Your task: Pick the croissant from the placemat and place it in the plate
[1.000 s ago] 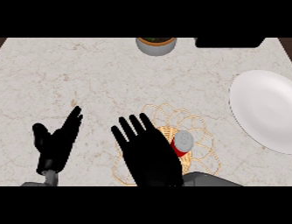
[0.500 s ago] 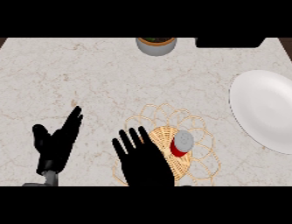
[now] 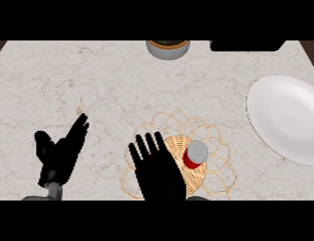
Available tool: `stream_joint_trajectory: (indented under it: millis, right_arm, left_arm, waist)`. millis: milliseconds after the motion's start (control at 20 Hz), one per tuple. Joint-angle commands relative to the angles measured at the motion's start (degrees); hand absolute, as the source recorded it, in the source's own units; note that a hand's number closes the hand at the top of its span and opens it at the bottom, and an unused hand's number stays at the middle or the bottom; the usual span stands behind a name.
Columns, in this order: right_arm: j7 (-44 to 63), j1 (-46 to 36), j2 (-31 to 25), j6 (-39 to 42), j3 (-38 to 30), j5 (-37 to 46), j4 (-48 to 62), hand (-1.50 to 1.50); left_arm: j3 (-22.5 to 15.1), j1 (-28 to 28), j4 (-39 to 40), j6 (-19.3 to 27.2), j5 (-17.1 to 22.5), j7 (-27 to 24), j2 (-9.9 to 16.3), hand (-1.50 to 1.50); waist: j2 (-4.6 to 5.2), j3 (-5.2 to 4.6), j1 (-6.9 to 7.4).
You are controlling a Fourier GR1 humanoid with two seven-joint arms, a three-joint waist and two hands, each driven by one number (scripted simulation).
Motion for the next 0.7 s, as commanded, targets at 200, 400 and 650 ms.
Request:
stream_joint_trajectory:
  millis: [200,400,650]
  right_arm:
    - [-3.05,4.98,2.78,-0.98,0.82,6.26,5.08,-1.50]
    - [-8.54,3.36,2.13,0.67,-4.69,7.64,6.64,-1.50]
    - [-12.47,-0.41,3.27,1.93,-1.77,9.90,13.30,1.50]
  left_arm:
    - [-0.74,2.62,1.28,-0.97,-1.69,-2.06,-1.54,0.00]
    - [0.96,0.72,3.07,-1.39,-1.67,-2.64,-2.01,0.00]
    - [2.43,-0.78,4.95,-3.06,0.01,-1.59,-1.35,0.00]
  waist:
    - [0.11,-0.16,0.01]
    - [0.13,-0.16,-0.06]
    - [0.19,-0.17,0.02]
